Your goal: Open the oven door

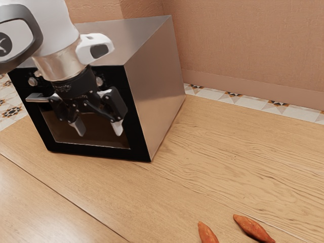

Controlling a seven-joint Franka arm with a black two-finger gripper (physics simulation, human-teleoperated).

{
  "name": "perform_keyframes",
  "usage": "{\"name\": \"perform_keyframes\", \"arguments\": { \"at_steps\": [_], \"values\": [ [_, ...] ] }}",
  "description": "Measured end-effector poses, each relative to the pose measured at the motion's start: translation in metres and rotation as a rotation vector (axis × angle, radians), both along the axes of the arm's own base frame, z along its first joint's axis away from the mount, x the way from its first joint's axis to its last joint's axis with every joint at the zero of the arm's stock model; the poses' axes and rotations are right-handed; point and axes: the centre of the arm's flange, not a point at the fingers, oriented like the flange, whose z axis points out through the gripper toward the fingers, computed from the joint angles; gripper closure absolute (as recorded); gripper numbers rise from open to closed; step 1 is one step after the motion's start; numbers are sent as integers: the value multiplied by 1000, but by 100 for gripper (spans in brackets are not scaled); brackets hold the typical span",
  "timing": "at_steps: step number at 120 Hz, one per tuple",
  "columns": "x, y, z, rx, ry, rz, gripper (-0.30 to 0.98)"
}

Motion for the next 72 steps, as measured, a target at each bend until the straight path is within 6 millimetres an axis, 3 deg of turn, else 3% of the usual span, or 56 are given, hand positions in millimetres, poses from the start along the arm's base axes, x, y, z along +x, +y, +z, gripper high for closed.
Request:
{"name": "perform_keyframes", "arguments": {
  "at_steps": [12, 17, 23, 30, 38, 53, 72],
  "values": [
    [-23, 1, 1, -32, -17, 36, 0],
    [-31, 26, -5, -41, -20, 106, 0],
    [-31, 77, -14, -61, -32, 242, 0],
    [-27, 112, -19, -78, -75, 348, 0],
    [-16, 137, -22, -116, -152, 460, 0],
    [-23, 197, -30, -213, -287, 702, 0],
    [-23, 228, -24, -320, -404, 892, 0]
  ]
}}
